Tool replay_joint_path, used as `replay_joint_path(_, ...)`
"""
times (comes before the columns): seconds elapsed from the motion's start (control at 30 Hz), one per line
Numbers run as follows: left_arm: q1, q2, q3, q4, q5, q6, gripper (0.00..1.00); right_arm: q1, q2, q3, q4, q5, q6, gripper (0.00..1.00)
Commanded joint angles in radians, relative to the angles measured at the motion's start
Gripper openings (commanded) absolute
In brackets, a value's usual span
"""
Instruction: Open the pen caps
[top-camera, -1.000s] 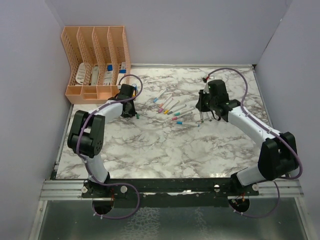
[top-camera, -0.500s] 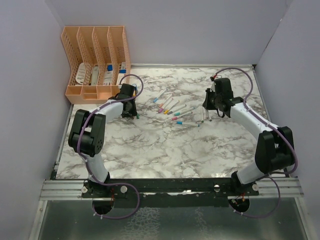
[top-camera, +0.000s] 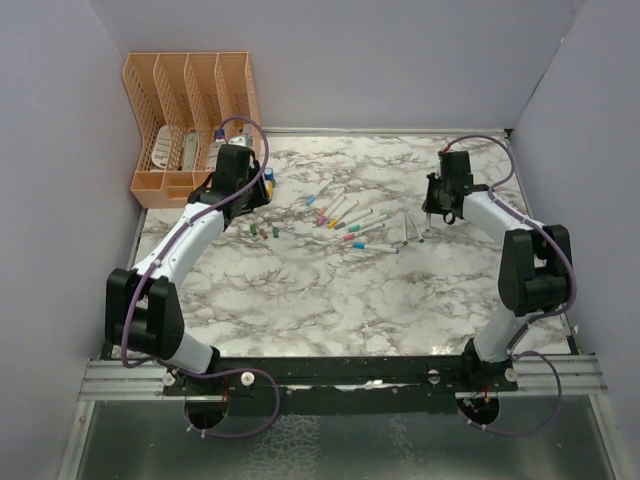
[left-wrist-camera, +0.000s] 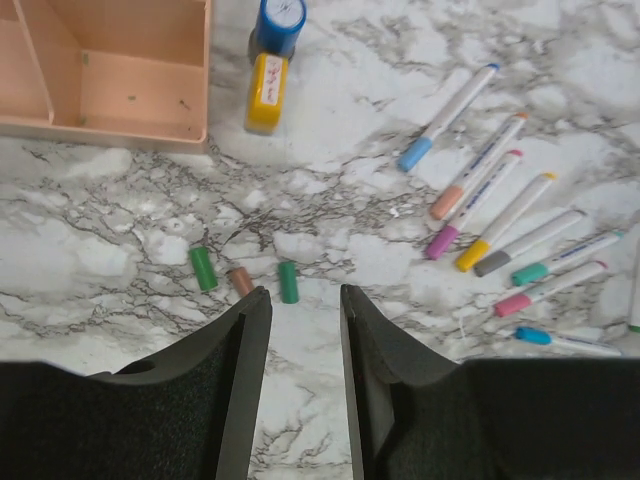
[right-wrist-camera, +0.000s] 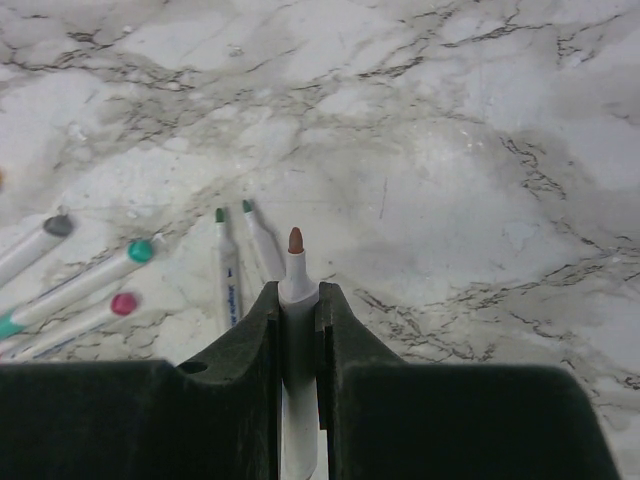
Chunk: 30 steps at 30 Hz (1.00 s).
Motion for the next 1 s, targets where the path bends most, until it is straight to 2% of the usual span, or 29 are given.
replay_joint_path(0.0,0.004,-0.093,-0.014,0.008,0.079,-0.034,0.37,-0.018,0.068,0.050,0.028,0.084,-0.030,0.01)
replay_joint_path(0.27,0.004,-0.142,-0.105,0.055,0.122,-0.065,0.37,-0.021,0.140,0.059,0.092,0.128,-0.110,0.01)
replay_joint_path(0.53,0.005,-0.155,-0.131,0.071,0.139,-0.080,0.37,-0.024,0.194,0.046,0.104,0.104,-0.098,0.03)
replay_joint_path(0.67,0.004,-0.161,-0.135,0.074,0.139,-0.083,0.37,-0.030,0.220,0.055,0.083,0.086,-0.072,0.12)
replay_joint_path(0.83,0.004,-0.171,-0.143,0.074,0.143,-0.091,0.37,-0.032,0.216,0.048,0.086,0.064,-0.053,0.45)
replay_joint_path(0.9,0.004,-0.177,-0.146,0.074,0.142,-0.093,0.37,-0.033,0.201,0.045,0.087,0.063,-0.047,0.54)
replay_joint_path(0.97,0.004,-0.181,-0.147,0.073,0.142,-0.098,0.37,-0.033,0.179,0.045,0.089,0.055,-0.047,0.58)
